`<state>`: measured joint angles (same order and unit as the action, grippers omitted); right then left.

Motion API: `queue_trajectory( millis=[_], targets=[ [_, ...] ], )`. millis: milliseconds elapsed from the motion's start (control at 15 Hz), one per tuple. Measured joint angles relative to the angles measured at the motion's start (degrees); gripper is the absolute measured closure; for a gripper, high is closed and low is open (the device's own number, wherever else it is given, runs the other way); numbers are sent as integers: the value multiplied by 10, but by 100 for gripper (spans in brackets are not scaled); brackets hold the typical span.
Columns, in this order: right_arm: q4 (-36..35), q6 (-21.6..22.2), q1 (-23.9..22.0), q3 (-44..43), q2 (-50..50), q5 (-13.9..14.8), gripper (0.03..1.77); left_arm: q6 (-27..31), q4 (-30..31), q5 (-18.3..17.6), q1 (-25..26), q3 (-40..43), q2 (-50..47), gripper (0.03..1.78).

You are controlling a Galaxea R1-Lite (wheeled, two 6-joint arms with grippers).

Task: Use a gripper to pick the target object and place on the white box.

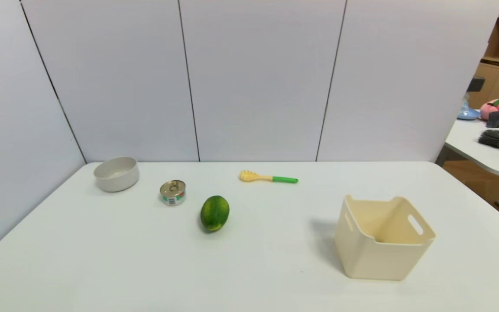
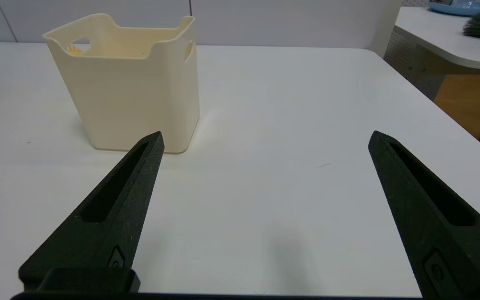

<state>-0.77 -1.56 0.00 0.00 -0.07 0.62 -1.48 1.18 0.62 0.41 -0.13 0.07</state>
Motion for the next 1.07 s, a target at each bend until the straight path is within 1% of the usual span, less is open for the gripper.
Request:
queue_trajectory(
  millis=[267,1067],
  targets=[
    [0,0,0,0,0,0,10,-9,0,5,0,1,-1,12],
    [0,0,0,0,0,0,10,-9,0,6,0,1,-2,12]
  ],
)
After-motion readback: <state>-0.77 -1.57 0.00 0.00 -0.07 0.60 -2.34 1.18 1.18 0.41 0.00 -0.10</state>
